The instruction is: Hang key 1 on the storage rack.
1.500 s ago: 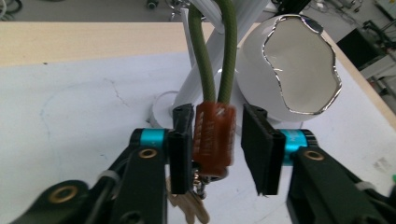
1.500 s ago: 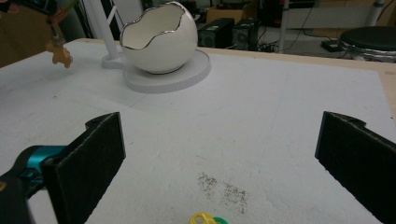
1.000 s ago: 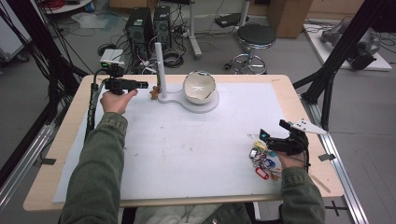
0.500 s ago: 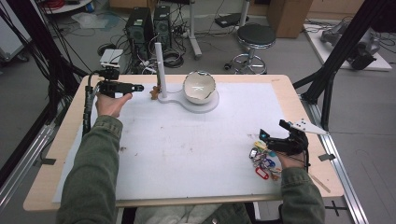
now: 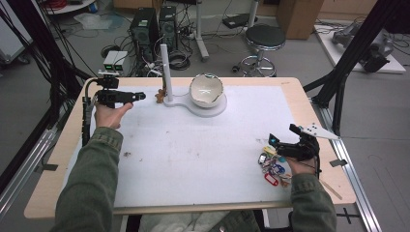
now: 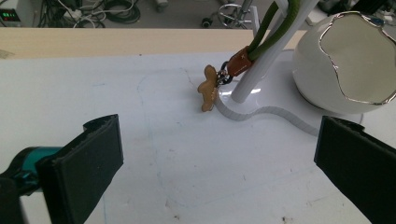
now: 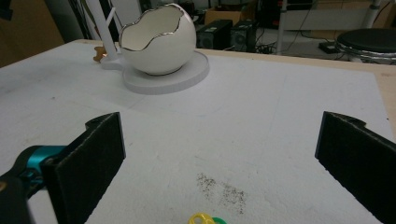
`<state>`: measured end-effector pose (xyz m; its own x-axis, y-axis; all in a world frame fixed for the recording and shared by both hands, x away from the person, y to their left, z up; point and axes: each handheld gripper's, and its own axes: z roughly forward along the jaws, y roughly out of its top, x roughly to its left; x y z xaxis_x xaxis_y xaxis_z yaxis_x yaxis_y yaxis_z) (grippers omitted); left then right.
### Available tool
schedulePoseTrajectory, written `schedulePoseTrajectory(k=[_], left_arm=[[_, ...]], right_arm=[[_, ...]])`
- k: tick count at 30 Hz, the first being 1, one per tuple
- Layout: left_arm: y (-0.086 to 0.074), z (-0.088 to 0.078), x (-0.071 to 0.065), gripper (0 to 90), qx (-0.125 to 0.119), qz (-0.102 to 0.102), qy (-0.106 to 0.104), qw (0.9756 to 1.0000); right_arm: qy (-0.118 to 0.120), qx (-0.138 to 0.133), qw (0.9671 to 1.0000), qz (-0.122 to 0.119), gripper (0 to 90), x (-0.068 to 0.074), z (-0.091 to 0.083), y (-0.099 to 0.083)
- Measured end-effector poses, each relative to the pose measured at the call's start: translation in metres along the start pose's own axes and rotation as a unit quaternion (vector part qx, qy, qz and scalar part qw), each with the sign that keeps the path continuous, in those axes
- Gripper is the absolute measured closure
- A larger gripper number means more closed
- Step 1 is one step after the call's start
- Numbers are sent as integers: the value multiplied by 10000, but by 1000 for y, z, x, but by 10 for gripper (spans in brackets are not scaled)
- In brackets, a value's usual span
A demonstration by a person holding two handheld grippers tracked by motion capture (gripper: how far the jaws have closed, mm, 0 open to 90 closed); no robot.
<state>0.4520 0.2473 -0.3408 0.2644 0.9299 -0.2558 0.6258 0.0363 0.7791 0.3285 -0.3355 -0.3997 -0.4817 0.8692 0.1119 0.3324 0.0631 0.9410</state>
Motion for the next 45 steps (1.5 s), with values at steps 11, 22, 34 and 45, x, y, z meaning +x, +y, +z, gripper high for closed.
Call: schedulePoseTrajectory(k=[11,22,34,45], left_arm=[[-14,-21,-1,16,-101,102,-88,9999],[-32,-29,-5,16,-17,227,-191,9996],[-50,-35,-1,16,-25,235,-137,9996],[-64,-43,4,16,-2,188,-82,9998]], right_arm=[[-20,-2,10000,-28,8,0,0,0],[-15,-2,10000,-43,8,1,1,0],[-9,8,10000,-41,8,1,0,0],[-8,20,10000,-47,8,1,1,0]])
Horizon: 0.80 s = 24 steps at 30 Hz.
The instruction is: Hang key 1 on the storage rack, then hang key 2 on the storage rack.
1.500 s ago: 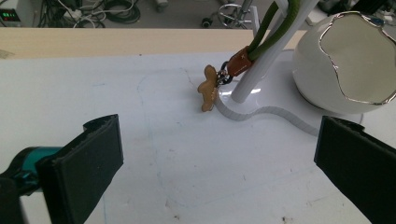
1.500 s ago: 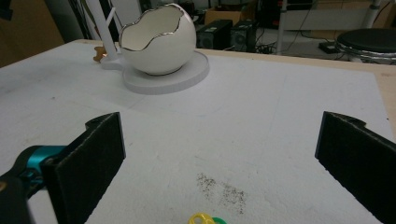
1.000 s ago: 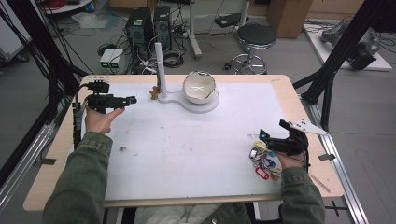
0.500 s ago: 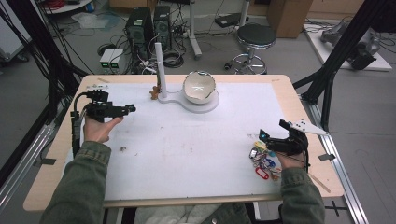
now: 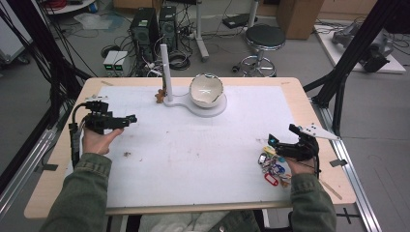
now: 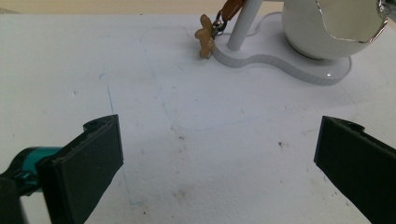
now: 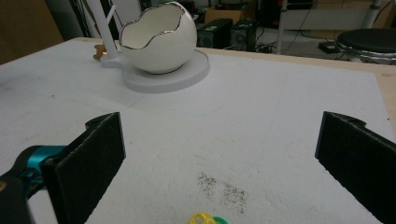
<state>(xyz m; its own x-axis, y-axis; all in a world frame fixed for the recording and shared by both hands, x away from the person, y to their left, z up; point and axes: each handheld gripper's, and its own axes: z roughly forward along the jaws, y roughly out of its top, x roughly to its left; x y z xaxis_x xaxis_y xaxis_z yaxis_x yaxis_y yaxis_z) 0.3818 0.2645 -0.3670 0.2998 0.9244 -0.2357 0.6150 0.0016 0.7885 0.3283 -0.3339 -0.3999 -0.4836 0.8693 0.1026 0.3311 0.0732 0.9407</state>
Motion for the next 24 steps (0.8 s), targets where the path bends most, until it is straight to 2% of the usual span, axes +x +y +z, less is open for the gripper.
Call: schedulePoseTrajectory(k=[4,8,15,19,24], left_arm=[[-8,-3,0,16,24,-31,2,10000],[-18,-8,-3,16,104,43,12,9999],[-36,-18,-8,16,47,104,-12,9999],[-44,-21,-9,16,2,71,-42,10000],[-52,-23,-10,16,31,164,31,9999]], right_arm=[[1,3,10000,-1,8,0,0,0],[1,17,10000,0,8,0,0,0],[40,34,10000,15,8,0,-1,0],[64,71,10000,-2,8,-1,-3,1],[115,91,9999,20,8,-1,-5,3]])
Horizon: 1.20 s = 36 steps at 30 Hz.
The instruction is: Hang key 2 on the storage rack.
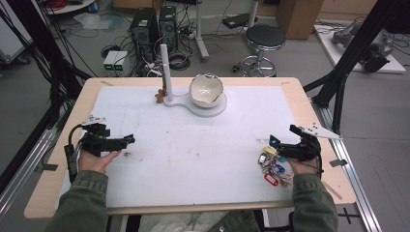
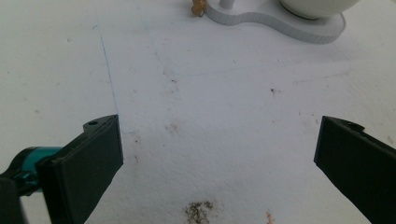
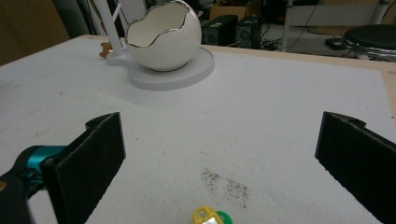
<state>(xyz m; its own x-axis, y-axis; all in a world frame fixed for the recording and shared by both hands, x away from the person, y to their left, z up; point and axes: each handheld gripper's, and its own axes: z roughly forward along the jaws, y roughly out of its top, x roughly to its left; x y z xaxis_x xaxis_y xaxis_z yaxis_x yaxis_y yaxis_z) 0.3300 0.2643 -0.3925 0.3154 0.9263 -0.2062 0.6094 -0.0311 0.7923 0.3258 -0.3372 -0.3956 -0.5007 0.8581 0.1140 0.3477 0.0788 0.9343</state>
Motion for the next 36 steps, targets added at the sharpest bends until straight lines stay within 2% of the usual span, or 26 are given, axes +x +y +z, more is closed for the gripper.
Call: schedulePoseTrajectory(k=[5,11,14,20,24,31,36], left_arm=[[-6,-1,0,16,-6,-26,4,10000],[-12,-3,1,16,10,-39,34,10000],[-14,-5,0,16,21,4,65,10000],[-20,-13,-1,16,-336,48,156,9993],[-23,-21,3,16,-617,37,312,9976],[-28,-25,13,17,-752,-77,620,9952],[-32,-29,14,17,-1021,-3,865,9910]], right_arm=[[89,111,9999,-68,8,1,-1,2],[137,351,9989,-278,8,4,-1,6],[227,491,9981,-298,8,5,-1,6],[286,742,9960,-407,8,5,0,6],[325,883,9947,-414,8,5,-1,6],[395,1214,9908,-443,8,0,-1,4],[471,1368,9887,-396,8,-3,-3,4]])
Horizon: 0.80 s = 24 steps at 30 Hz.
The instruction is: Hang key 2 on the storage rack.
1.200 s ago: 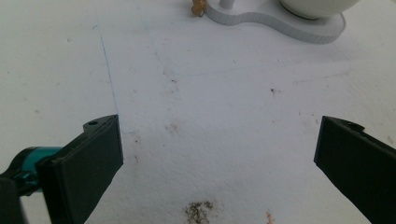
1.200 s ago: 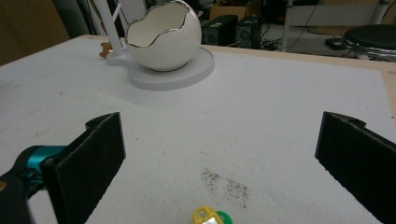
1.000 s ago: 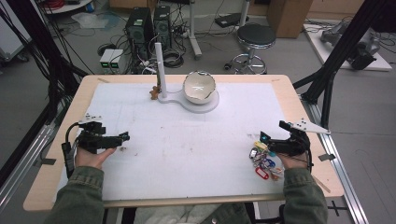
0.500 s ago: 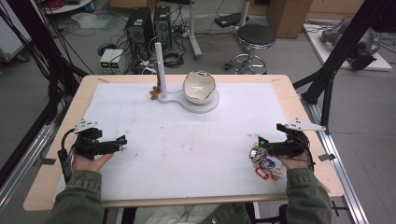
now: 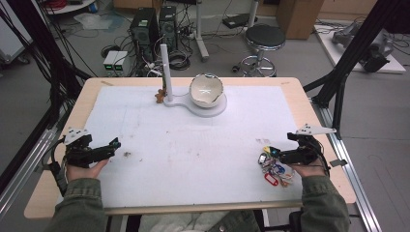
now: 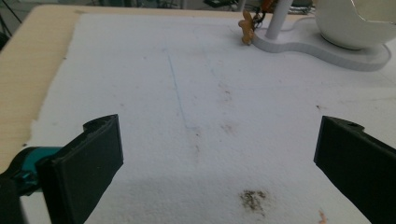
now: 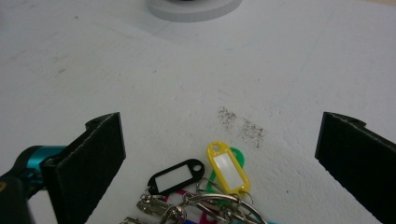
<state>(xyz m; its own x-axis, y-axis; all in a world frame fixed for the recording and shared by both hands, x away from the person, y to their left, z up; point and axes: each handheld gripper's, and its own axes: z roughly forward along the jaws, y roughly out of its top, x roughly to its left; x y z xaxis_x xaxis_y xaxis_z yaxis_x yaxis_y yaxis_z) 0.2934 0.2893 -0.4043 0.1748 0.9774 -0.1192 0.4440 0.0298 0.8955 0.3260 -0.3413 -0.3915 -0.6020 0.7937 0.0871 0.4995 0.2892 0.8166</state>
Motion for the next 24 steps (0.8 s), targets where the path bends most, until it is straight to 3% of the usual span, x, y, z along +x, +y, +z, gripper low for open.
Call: schedulePoseTrajectory(k=[6,10,15,24], left_arm=[[-3,0,-1,16,-37,154,83,9998],[-5,-1,2,17,-168,68,183,9997],[-8,0,9,17,-210,-65,330,9992],[-8,0,10,16,-332,-85,392,9986]], right_arm=[[156,296,9994,66,8,-3,0,-3],[224,629,9977,66,8,-2,3,-6],[287,847,9960,-14,8,4,7,-6],[303,1297,9910,-143,8,15,13,-9]])
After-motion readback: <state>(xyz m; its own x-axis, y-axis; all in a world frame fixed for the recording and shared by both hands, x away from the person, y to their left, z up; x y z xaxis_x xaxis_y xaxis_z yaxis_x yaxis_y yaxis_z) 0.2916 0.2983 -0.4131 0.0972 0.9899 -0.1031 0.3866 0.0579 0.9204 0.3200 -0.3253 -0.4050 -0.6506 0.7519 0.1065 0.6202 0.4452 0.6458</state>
